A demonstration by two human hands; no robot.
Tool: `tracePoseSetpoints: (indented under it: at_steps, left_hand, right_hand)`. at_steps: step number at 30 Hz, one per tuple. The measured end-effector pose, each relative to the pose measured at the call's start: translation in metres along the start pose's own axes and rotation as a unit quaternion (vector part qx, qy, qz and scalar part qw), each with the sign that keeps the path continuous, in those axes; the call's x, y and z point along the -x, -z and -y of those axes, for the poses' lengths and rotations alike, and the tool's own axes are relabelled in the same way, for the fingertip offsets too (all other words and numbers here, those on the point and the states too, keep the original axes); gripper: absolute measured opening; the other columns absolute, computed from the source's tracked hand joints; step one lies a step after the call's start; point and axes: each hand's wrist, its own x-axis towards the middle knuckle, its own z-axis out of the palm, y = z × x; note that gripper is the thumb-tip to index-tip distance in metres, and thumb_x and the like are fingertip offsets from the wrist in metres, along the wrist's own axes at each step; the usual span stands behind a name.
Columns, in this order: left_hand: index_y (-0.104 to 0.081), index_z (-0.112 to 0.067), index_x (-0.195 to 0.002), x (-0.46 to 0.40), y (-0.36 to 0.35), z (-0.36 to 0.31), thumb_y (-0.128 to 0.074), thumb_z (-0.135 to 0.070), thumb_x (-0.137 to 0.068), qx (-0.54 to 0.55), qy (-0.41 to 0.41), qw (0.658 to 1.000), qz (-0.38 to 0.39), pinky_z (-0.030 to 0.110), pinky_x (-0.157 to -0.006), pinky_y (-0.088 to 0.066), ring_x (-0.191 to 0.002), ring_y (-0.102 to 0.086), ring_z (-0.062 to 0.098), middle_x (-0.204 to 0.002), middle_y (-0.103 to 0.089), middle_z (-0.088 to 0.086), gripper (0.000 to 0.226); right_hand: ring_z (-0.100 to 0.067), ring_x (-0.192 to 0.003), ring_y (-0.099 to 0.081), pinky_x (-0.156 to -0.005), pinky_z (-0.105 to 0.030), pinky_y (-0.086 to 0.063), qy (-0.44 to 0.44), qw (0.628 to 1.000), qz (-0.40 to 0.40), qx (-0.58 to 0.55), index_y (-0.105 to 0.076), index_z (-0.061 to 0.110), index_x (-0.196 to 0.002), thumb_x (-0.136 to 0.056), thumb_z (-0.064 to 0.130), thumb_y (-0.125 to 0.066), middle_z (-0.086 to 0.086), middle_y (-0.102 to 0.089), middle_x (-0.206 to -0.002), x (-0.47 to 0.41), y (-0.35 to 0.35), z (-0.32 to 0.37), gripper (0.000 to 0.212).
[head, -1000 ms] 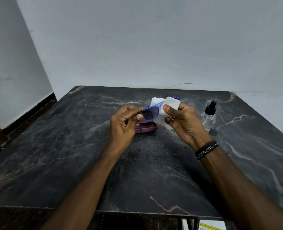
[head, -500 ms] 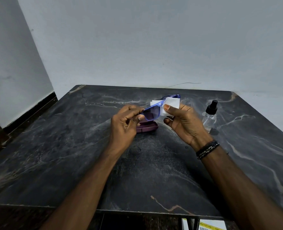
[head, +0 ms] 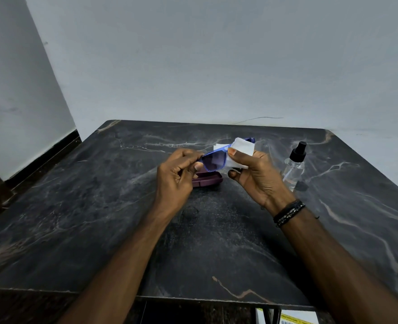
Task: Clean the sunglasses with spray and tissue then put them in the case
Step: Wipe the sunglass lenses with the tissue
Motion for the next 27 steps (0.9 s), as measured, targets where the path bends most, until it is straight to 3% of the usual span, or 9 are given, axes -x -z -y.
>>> tracePoseSetpoints:
  at_steps: [5,11,16,19,23,27]
  left_hand:
    - [-0.069,-0.007,-0.114,0.0001,-0.0010,-0.0010,-0.061,-0.006,-0.092,0.007,0.003,1.000,-0.007,0.030,-0.066,-0.056,-0.085,-0.063,0.016,-0.099,-0.065,-0.001,0.023]
    - [-0.068,-0.009,-0.114,0.0001,-0.0005,-0.0027,-0.060,-0.003,-0.093,0.019,0.007,1.000,-0.022,0.021,-0.062,-0.054,-0.079,-0.062,0.014,-0.098,-0.064,0.008,0.023]
    - [-0.068,-0.019,-0.109,-0.0007,-0.0013,-0.0046,-0.061,-0.001,-0.092,0.037,0.023,0.998,-0.048,0.020,-0.062,-0.055,-0.074,-0.062,0.009,-0.095,-0.063,-0.004,0.026]
    - [-0.069,-0.022,-0.106,-0.0005,-0.0015,-0.0062,-0.061,-0.002,-0.091,0.038,0.021,0.998,-0.047,0.019,-0.061,-0.054,-0.073,-0.062,0.007,-0.095,-0.063,-0.005,0.027]
    - [-0.068,-0.014,-0.112,-0.0002,-0.0010,-0.0045,-0.061,0.001,-0.092,0.033,0.023,0.998,-0.047,0.020,-0.061,-0.054,-0.074,-0.062,0.008,-0.096,-0.064,-0.003,0.026]
    - [-0.068,-0.010,-0.113,0.0006,-0.0010,-0.0034,-0.061,0.002,-0.092,0.025,0.028,0.999,-0.033,0.019,-0.063,-0.054,-0.079,-0.062,0.013,-0.097,-0.064,0.002,0.025]
  right_hand:
    - [-0.008,-0.065,-0.062,-0.054,-0.019,-0.042,-0.003,1.000,-0.010,-0.008,-0.066,0.010,-0.088,-0.093,0.016,-0.057,0.000,-0.071,-0.082,0.0000,-0.0042,0.0014,0.012]
    - [-0.009,-0.065,-0.059,-0.053,-0.020,-0.042,0.011,0.999,-0.021,-0.034,-0.065,0.008,-0.089,-0.092,0.006,-0.056,0.000,-0.068,-0.078,-0.0027,0.0016,0.0009,0.009]
    - [-0.010,-0.071,-0.059,-0.054,-0.021,-0.041,0.008,0.998,-0.055,-0.009,-0.069,0.009,-0.092,-0.083,0.018,-0.070,-0.002,-0.068,-0.086,-0.0041,0.0005,-0.0019,0.013]
    - [-0.010,-0.070,-0.062,-0.053,-0.020,-0.044,0.005,0.998,-0.065,-0.017,-0.068,0.011,-0.091,-0.088,0.022,-0.066,-0.001,-0.069,-0.086,-0.0045,0.0001,-0.0009,0.011]
    - [-0.008,-0.065,-0.062,-0.055,-0.021,-0.043,0.006,0.998,-0.051,-0.038,-0.065,0.009,-0.090,-0.094,0.012,-0.058,0.002,-0.069,-0.080,-0.0036,0.0042,0.0034,0.008]
    - [-0.008,-0.067,-0.059,-0.052,-0.019,-0.040,0.007,0.999,-0.040,-0.016,-0.068,0.006,-0.094,-0.085,0.009,-0.066,-0.003,-0.070,-0.086,-0.0030,0.0045,0.0004,0.010]
